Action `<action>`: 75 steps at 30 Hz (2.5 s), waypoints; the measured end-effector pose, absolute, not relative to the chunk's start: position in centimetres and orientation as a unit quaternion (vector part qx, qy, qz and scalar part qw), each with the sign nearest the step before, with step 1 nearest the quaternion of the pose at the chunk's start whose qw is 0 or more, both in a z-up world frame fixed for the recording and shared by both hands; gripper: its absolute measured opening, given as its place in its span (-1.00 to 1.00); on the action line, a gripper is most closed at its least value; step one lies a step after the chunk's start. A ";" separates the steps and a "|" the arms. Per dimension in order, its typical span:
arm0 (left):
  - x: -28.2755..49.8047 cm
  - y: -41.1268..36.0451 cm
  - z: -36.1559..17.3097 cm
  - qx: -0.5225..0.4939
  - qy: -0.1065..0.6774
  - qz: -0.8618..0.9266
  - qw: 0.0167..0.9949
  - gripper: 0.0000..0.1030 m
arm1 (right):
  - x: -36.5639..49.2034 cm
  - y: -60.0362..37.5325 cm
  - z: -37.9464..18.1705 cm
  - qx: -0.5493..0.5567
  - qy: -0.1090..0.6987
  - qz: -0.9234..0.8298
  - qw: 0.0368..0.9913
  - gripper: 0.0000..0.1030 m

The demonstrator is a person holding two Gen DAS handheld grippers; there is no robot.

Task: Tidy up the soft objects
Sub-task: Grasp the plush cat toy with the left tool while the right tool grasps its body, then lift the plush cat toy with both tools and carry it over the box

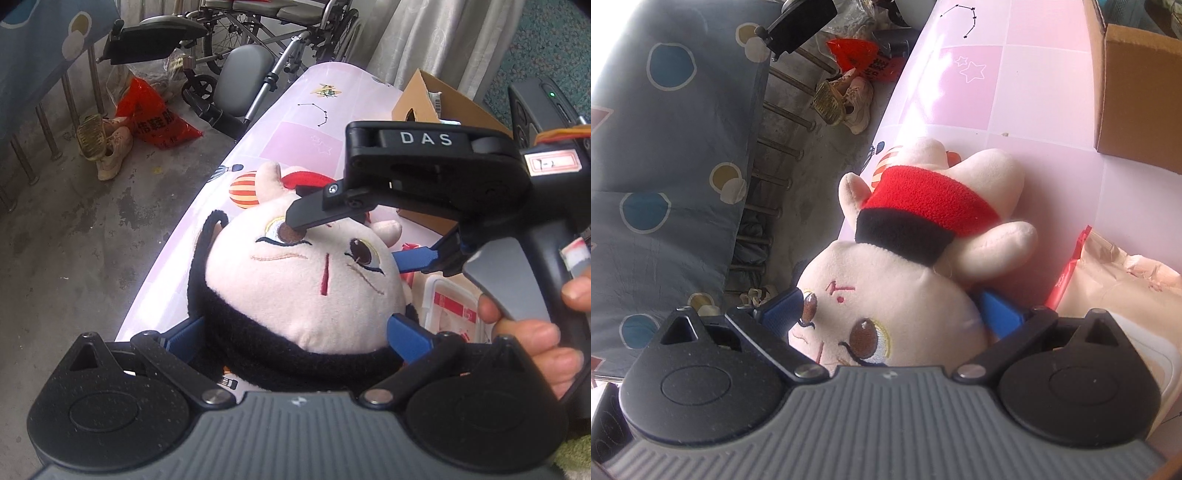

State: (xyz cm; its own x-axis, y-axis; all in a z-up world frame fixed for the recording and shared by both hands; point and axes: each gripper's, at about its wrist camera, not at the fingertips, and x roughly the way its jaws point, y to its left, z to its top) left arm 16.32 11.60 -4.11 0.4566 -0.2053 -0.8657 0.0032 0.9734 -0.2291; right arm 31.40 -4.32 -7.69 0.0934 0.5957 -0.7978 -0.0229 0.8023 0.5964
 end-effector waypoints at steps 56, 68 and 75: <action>10.7 7.0 3.1 -0.078 0.429 -0.123 0.892 1.00 | 24.4 -10.6 1.2 0.233 0.546 0.273 0.757 0.96; 7.4 1.4 -0.8 -0.055 0.452 -0.249 0.855 0.97 | 18.6 -18.7 -1.0 0.194 0.531 0.219 0.796 0.74; 7.5 2.7 0.2 -0.037 0.434 -0.245 0.866 1.00 | 18.5 -19.5 -2.2 0.227 0.512 0.230 0.796 0.75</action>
State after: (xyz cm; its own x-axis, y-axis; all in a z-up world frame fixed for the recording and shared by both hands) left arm 7.50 2.71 0.17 0.5026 -0.4568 -0.7340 0.3931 0.8769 -0.2766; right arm 18.51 -19.49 -2.20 0.3704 0.5981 -0.7106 -0.1333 0.7914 0.5966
